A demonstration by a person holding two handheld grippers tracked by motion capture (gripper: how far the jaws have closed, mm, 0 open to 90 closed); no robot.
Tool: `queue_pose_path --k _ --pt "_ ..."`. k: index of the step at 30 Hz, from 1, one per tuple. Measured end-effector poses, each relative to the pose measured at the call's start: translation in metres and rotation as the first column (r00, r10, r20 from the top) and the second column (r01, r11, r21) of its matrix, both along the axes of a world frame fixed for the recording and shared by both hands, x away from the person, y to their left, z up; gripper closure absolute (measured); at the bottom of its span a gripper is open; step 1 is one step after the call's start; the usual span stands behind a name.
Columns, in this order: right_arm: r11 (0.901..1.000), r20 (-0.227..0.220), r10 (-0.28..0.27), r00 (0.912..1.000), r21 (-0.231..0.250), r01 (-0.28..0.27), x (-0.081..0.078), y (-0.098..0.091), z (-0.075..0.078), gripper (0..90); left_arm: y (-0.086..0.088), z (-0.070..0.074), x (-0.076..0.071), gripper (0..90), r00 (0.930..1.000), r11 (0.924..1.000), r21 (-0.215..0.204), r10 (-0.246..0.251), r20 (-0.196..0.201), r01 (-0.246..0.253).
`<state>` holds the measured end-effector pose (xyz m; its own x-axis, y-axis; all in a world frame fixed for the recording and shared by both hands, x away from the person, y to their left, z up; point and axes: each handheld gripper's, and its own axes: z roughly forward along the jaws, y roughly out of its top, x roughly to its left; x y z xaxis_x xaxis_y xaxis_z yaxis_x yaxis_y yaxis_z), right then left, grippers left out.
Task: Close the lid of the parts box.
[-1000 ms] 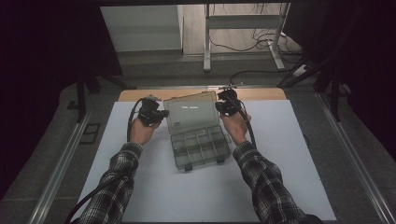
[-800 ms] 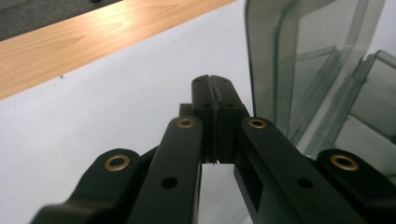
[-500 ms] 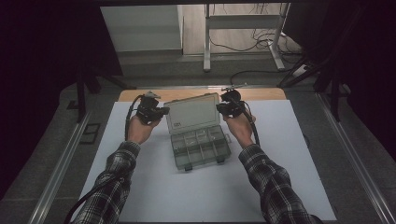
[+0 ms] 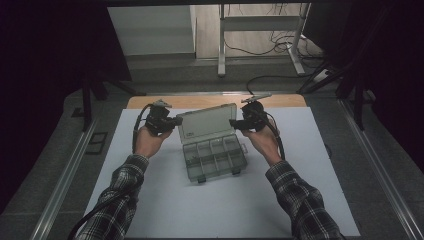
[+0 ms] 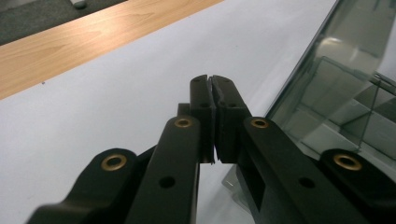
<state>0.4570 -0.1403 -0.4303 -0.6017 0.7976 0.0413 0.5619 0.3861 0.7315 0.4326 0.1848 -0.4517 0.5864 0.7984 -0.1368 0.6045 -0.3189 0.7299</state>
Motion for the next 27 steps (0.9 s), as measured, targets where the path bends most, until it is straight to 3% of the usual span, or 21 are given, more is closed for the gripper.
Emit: queue_pose_path --k 4,19,27 --pt "0.9996 0.013 0.029 0.9995 -0.002 -0.029 -0.007 -0.001 0.001 23.4 0.000 0.000 -0.006 86.6 0.9999 0.9999 -0.013 -0.010 -0.006 0.010" --pt "0.9955 0.022 0.094 0.9954 -0.015 -0.094 -0.036 -0.014 0.000 5.4 -0.006 0.003 -0.018 85.9 0.9994 0.9987 -0.038 -0.034 -0.010 0.034" --pt "0.9917 0.037 0.120 0.9921 0.041 -0.122 -0.053 -0.027 -0.003 0.6 -0.007 0.002 -0.027 85.3 0.9987 0.9979 -0.044 -0.048 -0.016 0.048"
